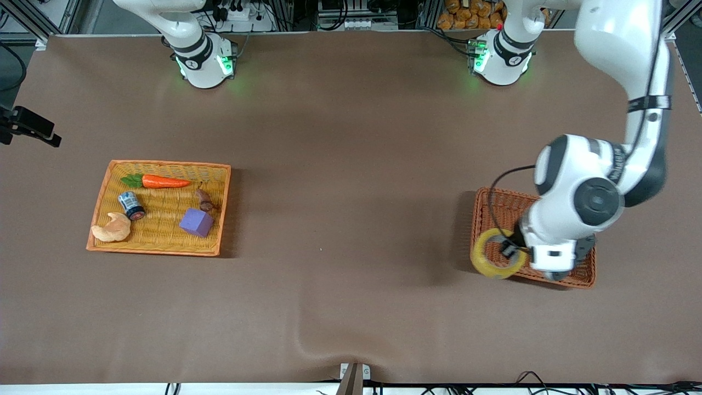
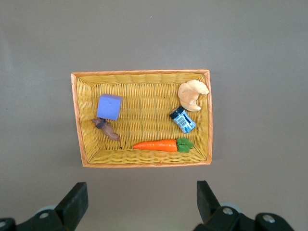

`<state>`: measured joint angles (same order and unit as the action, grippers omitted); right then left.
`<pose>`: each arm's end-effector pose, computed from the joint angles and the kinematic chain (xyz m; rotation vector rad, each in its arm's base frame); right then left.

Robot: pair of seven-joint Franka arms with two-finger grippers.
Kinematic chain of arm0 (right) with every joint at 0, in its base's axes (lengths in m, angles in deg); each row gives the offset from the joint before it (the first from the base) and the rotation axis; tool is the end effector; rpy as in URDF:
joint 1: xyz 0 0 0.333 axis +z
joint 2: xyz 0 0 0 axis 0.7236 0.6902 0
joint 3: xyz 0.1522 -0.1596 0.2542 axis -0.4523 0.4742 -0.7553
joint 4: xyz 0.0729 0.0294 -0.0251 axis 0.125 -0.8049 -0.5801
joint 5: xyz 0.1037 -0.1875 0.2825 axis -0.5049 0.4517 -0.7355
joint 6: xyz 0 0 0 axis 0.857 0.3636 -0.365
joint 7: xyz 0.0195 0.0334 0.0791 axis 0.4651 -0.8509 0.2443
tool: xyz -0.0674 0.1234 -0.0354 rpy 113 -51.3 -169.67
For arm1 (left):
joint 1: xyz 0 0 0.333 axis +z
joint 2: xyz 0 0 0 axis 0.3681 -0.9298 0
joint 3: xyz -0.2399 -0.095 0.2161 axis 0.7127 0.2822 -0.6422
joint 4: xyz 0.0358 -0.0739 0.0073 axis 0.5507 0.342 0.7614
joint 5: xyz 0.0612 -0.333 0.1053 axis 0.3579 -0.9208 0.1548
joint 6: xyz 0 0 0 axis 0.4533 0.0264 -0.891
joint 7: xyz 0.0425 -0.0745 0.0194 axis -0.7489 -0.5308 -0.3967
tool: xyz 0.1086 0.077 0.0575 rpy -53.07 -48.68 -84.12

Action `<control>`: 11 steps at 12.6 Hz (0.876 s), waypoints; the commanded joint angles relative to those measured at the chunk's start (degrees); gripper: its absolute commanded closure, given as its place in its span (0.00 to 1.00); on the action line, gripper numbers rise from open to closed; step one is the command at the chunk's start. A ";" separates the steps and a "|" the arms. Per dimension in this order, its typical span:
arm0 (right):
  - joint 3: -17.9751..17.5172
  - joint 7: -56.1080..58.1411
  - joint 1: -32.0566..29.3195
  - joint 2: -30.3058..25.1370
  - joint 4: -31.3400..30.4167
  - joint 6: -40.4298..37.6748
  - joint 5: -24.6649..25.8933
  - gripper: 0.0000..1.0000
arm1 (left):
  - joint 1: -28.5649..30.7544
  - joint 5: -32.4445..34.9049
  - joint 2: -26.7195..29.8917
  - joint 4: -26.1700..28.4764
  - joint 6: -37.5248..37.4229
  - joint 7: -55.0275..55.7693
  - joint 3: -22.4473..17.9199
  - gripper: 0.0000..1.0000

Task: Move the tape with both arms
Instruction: 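Carry the tape with the left gripper and lower it into the basket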

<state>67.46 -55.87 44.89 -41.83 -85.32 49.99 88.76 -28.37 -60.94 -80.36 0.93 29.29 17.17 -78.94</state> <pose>0.5011 -0.0595 0.6194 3.1377 -0.1096 -0.0262 0.6530 -0.1134 0.3579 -2.8248 -1.1936 0.0858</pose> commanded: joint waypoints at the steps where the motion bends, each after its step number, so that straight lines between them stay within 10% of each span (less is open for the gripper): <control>1: -0.70 -0.36 -1.35 0.10 2.13 -0.57 -1.14 0.00 | 4.38 1.38 0.43 4.76 0.09 0.91 0.92 1.00; 11: -0.78 -0.62 -1.26 0.19 2.22 -0.65 -1.49 0.00 | 9.75 3.40 4.03 19.36 9.05 -0.15 1.01 1.00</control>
<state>67.34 -55.88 44.74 -41.85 -83.97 49.87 88.28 -19.30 -59.33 -79.51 15.21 35.56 16.93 -78.79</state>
